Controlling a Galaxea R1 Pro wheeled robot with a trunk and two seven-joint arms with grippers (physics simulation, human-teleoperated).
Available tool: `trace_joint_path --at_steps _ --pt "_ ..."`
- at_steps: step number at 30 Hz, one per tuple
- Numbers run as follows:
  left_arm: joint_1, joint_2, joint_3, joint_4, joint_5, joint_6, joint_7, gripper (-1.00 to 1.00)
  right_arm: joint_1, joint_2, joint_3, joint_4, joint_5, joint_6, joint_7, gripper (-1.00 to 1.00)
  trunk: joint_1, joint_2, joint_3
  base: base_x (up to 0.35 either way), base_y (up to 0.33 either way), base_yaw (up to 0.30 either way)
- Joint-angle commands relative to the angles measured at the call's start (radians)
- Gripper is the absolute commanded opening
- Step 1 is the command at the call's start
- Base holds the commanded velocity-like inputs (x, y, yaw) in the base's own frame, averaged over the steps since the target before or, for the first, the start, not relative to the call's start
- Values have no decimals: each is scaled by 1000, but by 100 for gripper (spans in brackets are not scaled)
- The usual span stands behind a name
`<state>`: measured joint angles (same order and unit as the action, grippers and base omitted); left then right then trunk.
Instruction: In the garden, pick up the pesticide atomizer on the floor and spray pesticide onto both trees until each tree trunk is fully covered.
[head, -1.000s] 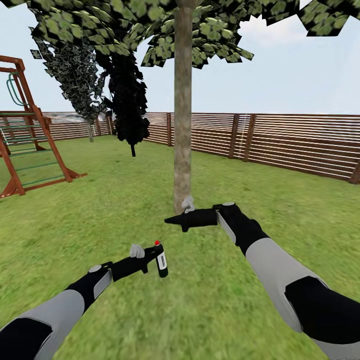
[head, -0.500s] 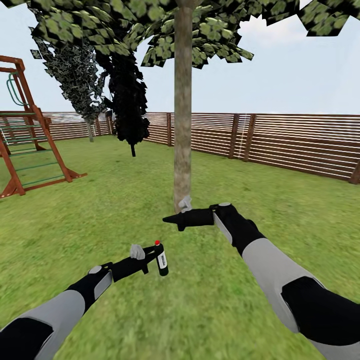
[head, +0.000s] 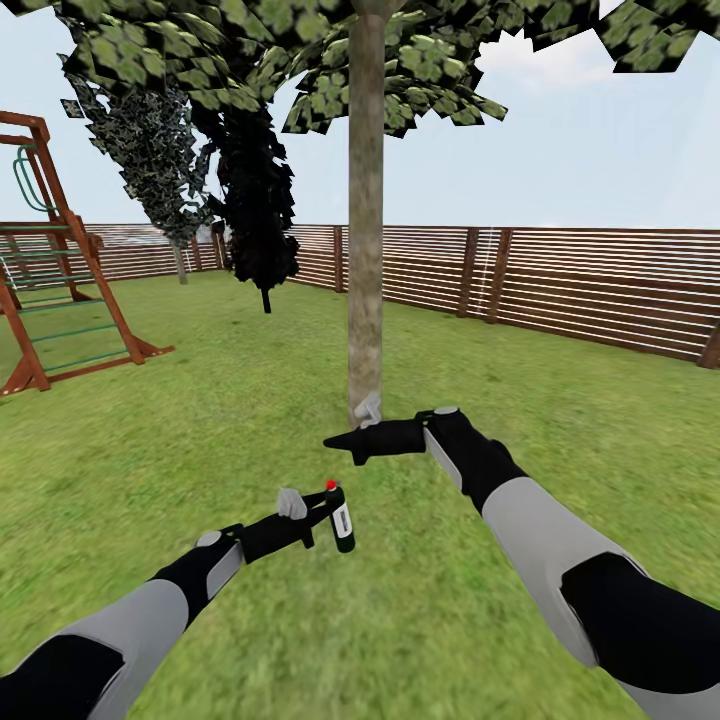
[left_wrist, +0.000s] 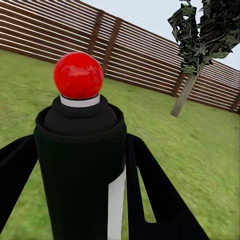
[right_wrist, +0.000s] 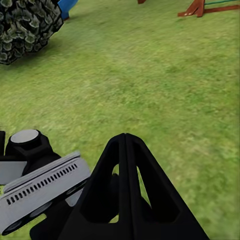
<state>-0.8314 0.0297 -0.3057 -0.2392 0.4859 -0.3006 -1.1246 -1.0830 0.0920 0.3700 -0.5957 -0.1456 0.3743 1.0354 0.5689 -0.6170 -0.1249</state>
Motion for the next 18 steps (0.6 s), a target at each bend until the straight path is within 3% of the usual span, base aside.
trace_joint_path --at_steps 1,13,16,18 --pt "0 0 1 0 0 0 0 -100 0 0 0 6 0 0 0 -100 0 0 0 0 0 0" --pt "0 -2 0 0 0 1 2 -100 3 1 4 83 1 -23 0 -100 0 0 0 0 0 0" --pt "0 -2 0 0 0 1 3 -100 4 1 96 87 1 -25 -2 -100 0 0 0 0 0 0" --pt "0 -2 0 0 0 1 3 -100 4 1 128 88 0 -26 -3 -100 0 0 0 0 0 0"
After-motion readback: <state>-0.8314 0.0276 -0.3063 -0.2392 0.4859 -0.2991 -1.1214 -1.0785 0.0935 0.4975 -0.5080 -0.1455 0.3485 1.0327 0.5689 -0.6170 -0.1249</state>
